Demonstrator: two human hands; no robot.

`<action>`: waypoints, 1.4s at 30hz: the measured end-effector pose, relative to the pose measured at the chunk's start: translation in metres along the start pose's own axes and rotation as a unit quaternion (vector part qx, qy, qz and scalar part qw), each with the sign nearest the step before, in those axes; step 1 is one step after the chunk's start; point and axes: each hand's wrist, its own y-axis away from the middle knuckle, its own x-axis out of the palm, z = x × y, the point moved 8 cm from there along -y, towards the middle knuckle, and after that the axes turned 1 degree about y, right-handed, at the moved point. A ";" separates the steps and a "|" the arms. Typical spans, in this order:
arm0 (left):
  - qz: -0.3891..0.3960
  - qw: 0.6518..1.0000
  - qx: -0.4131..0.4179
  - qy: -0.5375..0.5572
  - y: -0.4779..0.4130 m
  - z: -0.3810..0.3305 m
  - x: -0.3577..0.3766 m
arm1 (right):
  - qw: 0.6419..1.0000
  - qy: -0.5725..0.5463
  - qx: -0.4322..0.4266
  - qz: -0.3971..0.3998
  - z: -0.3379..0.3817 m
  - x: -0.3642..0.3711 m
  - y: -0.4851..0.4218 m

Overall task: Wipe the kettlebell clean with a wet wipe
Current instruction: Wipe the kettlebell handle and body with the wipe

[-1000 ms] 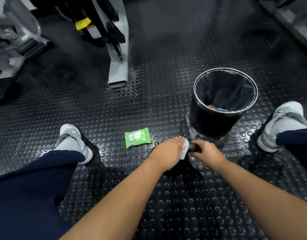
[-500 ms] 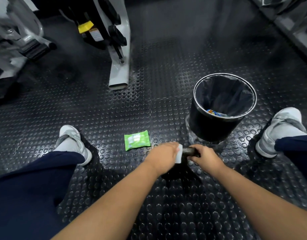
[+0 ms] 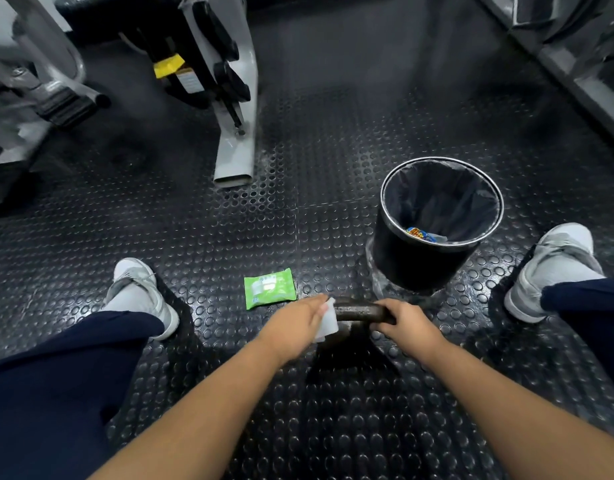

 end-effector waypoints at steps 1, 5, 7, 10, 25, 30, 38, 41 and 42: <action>-0.003 1.000 -0.006 0.000 0.001 0.004 0.000 | 1.000 -0.003 -0.001 -0.002 0.000 0.000 0.000; -0.007 0.999 0.019 -0.028 -0.007 -0.020 0.005 | 1.000 0.005 0.001 -0.003 0.003 -0.001 0.001; -0.004 0.998 0.044 -0.050 -0.015 -0.044 0.011 | 1.000 0.009 0.000 -0.004 0.004 -0.001 0.001; 0.006 0.995 0.063 -0.082 -0.025 -0.071 0.018 | 1.000 0.006 -0.004 -0.004 0.006 -0.003 0.002; -0.036 0.997 0.054 -0.037 0.010 0.000 0.005 | 1.000 0.002 -0.009 0.002 0.009 -0.004 0.006; -0.021 0.989 0.099 -0.110 -0.016 -0.061 0.019 | 1.000 0.008 -0.012 0.003 0.010 -0.004 0.005; -0.001 0.984 0.127 -0.125 -0.030 -0.077 0.029 | 1.000 0.001 -0.007 0.006 0.009 -0.004 0.005; -0.018 0.993 0.095 -0.061 -0.017 -0.047 0.014 | 1.000 -0.002 -0.001 0.000 0.008 -0.004 0.004; -0.020 0.995 0.082 -0.044 -0.011 -0.035 0.010 | 1.000 -0.007 0.002 -0.002 0.008 -0.004 0.004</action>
